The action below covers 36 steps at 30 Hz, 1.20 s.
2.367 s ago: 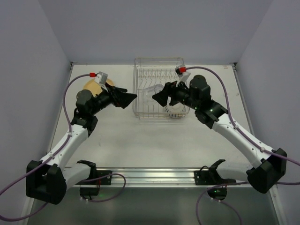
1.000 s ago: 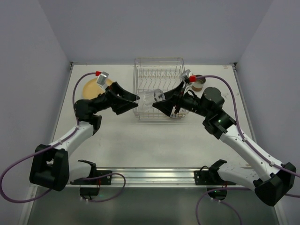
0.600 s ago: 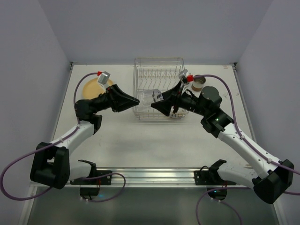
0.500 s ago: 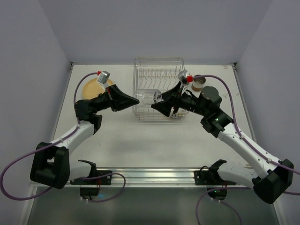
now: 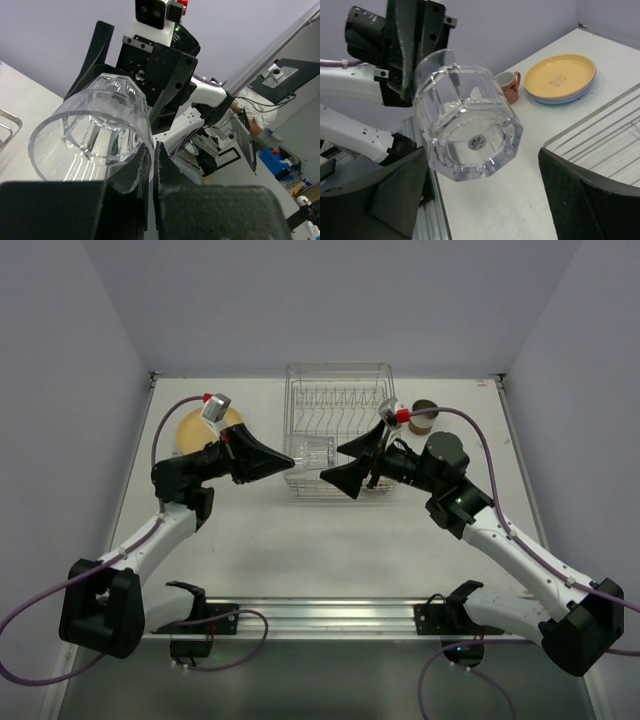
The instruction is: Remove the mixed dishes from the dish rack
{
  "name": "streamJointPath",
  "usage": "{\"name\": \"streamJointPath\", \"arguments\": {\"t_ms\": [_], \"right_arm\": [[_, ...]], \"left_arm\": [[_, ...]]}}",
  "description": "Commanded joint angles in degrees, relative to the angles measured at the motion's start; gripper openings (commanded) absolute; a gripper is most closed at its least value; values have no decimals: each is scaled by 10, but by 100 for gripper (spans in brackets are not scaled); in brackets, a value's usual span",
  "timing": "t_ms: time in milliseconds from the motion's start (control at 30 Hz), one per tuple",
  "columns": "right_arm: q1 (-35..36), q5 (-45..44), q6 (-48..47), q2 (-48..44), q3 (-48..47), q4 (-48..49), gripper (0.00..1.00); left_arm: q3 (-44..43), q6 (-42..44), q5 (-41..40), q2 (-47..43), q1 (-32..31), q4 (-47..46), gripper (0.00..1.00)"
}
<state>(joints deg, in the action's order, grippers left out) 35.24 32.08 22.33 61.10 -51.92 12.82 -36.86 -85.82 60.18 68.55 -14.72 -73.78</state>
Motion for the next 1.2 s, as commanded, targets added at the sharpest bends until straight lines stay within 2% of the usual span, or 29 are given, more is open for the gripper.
{"name": "streamJointPath", "arguments": {"t_ms": [0,33,200,267,300,400,500,633,800,900,1067,1167], "right_arm": [[-2,-45,-14,-5,21,8,96],[-2,-47,-15,-7,27,9,99],[-2,-86,-21,-31,52,12,99],[-2,-97,-28,-40,76,27,99],[-2,-99,-32,-48,93,33,99],[-3,-112,-35,-53,118,57,99],[-3,-119,-32,-38,139,80,99],[-2,-111,-27,2,151,94,99],[-1,-107,-26,29,161,117,99],[-2,-106,-25,42,168,130,99],[-2,-111,-25,63,169,136,99],[-2,-109,-25,71,164,134,98]], "left_arm": [[-19,20,-5,-32,-7,8,0],[-22,39,-6,-35,-7,37,0],[-35,118,-23,-58,-6,151,0],[-53,203,-39,-77,-6,266,0],[-77,281,-74,-86,-6,382,0],[-125,401,-177,-111,-7,581,0],[-146,448,-229,-119,-6,655,0],[-160,482,-274,-113,-6,706,0],[-192,557,-440,-101,-6,835,0],[-203,592,-534,-86,-6,882,0],[-206,598,-653,-67,-6,914,0],[-207,554,-718,-70,-6,926,0]]}}
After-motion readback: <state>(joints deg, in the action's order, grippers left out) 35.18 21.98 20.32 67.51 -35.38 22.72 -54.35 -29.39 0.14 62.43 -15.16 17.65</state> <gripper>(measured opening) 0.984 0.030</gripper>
